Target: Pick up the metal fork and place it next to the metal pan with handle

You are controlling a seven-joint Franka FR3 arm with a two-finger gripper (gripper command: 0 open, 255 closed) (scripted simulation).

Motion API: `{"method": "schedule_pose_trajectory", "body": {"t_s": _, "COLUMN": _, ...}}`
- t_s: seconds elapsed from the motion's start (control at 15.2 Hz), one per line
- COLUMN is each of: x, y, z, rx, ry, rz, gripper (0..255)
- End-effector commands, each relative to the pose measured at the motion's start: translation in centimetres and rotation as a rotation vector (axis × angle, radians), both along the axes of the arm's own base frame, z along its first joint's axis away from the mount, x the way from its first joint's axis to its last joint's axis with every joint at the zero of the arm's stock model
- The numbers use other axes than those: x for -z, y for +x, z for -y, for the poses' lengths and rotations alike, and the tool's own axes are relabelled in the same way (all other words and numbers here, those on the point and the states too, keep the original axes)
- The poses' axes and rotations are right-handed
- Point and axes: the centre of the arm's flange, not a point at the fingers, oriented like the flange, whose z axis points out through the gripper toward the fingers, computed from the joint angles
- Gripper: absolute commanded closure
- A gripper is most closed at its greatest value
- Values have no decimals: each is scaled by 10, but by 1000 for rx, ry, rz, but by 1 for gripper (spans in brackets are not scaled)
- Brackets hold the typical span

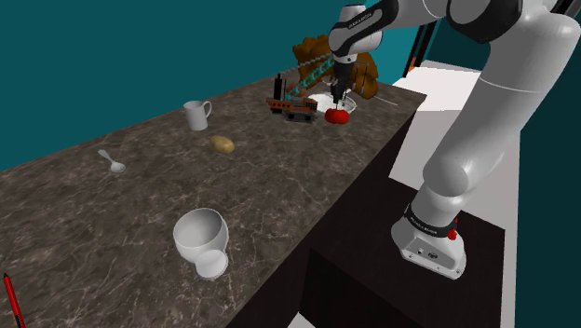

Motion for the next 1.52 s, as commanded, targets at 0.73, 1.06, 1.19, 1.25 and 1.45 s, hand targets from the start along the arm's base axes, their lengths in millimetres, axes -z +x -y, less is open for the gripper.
{"method": "schedule_pose_trajectory", "body": {"t_s": 0.73, "x": 93, "y": -10, "z": -18, "rx": -9, "ry": 71, "rz": -163, "gripper": 255}}
{"method": "schedule_pose_trajectory", "body": {"t_s": 1.06, "x": 100, "y": -14, "z": -8, "rx": -9, "ry": 72, "rz": -161, "gripper": 0}}
{"method": "schedule_pose_trajectory", "body": {"t_s": 1.19, "x": 103, "y": -15, "z": -22, "rx": -8, "ry": 70, "rz": -163, "gripper": 0}}
{"method": "schedule_pose_trajectory", "body": {"t_s": 1.25, "x": 98, "y": -24, "z": -20, "rx": -8, "ry": 72, "rz": -163, "gripper": 0}}
{"method": "schedule_pose_trajectory", "body": {"t_s": 1.45, "x": 67, "y": -6, "z": -18, "rx": -9, "ry": 71, "rz": -163, "gripper": 0}}
